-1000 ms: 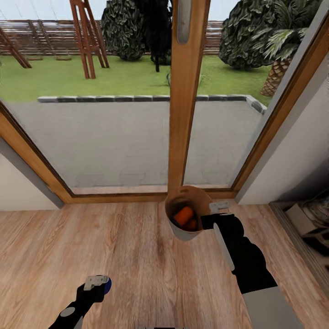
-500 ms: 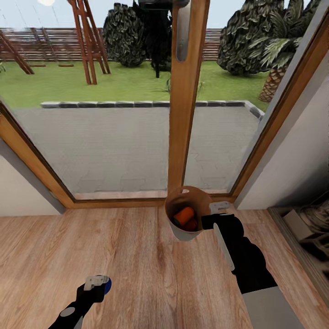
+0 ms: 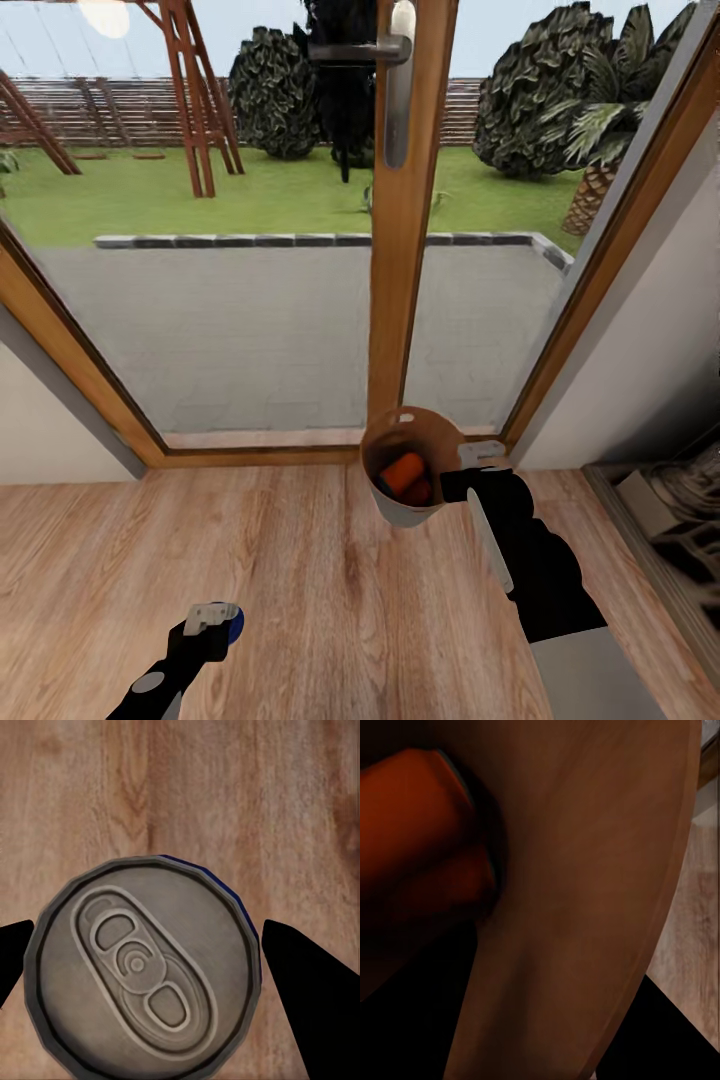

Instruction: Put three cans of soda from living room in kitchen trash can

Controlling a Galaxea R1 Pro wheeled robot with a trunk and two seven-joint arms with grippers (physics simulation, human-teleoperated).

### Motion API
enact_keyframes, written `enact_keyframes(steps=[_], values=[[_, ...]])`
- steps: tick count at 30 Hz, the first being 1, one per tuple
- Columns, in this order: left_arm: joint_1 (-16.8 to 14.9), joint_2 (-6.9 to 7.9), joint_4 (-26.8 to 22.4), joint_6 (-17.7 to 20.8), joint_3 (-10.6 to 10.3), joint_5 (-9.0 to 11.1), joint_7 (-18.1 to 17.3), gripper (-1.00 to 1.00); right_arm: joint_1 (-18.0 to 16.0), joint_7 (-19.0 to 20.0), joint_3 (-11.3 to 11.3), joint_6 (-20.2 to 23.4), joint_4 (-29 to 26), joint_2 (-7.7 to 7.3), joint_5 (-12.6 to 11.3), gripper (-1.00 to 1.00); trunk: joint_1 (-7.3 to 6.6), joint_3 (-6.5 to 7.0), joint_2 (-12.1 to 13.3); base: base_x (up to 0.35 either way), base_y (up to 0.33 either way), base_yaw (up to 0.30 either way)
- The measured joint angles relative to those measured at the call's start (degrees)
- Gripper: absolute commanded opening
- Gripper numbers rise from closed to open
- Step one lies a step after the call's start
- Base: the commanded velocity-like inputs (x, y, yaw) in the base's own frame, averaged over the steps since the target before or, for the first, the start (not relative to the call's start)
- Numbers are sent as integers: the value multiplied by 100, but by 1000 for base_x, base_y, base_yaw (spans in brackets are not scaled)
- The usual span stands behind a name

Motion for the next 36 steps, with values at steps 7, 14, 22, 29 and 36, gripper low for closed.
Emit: enact_keyframes(steps=[7, 14, 22, 29, 36], values=[[-1, 0, 0, 0, 0, 0, -4, -100, 0, 0, 0, 0, 0, 0, -3, -100, -154, 191, 281, 0, 0, 0], [1, 0, 0, 0, 4, 0, 0, -100, 0, 0, 0, -1, 0, 0, -7, -100, -308, 382, 562, 0, 0, 0], [1, 0, 0, 0, 1, 0, -1, -100, 0, 0, 0, 0, 0, 0, -11, -100, -483, 601, 882, 0, 0, 0], [1, 0, 0, 0, 2, 0, -1, -100, 0, 3, 0, 0, 0, 0, -11, -100, -637, 792, 1163, 0, 0, 0], [0, 0, 0, 0, 0, 0, -2, -100, 0, 1, 0, 0, 0, 0, -16, -100, -791, 983, 1444, 0, 0, 0]])
